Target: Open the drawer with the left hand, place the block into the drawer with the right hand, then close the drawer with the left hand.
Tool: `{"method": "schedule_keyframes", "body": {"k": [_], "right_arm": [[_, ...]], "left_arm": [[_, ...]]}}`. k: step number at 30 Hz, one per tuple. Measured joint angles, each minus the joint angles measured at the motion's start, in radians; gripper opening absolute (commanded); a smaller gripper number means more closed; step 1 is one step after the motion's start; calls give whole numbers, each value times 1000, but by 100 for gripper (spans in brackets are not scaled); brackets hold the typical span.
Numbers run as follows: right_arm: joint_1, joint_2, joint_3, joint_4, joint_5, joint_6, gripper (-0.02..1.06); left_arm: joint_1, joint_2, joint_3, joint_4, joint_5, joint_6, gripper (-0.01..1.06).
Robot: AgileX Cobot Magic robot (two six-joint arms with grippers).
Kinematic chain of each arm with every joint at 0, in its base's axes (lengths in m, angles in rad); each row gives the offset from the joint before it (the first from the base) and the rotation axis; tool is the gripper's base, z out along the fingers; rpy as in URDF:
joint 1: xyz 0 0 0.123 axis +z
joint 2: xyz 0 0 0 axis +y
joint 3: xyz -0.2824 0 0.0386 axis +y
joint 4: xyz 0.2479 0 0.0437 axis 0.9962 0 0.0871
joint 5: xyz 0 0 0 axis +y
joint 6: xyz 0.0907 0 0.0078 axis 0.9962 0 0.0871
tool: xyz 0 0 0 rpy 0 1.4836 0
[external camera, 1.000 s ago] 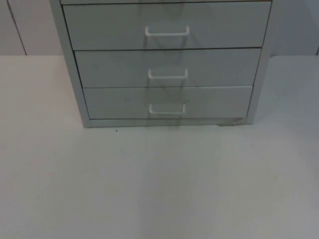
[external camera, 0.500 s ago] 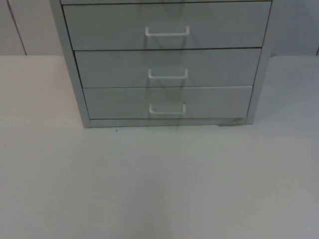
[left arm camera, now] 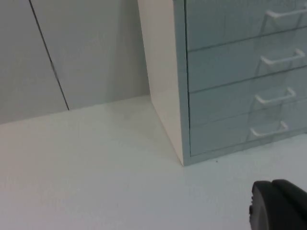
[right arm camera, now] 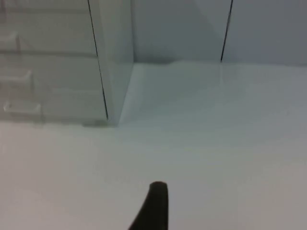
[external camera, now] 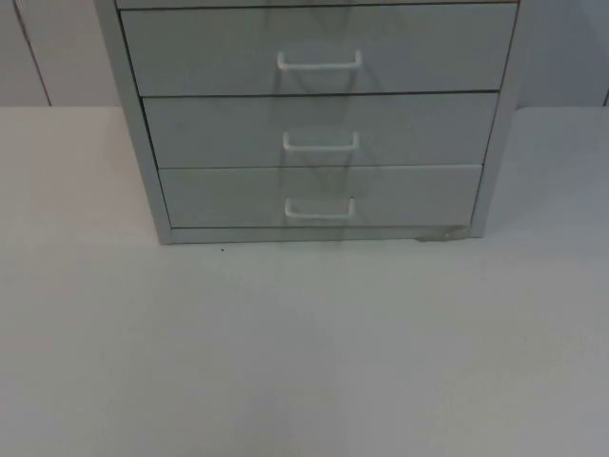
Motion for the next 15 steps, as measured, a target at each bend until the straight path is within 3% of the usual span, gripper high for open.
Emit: {"method": "schedule_keyframes", "body": {"k": [7, 15], "right_arm": [[0, 0, 86, 0, 20, 0, 77], [0, 0, 90, -15, 12, 2, 77]], "left_arm": [[0, 0, 9, 0, 28, 0, 0], [0, 0, 9, 2, 29, 0, 0]]}}
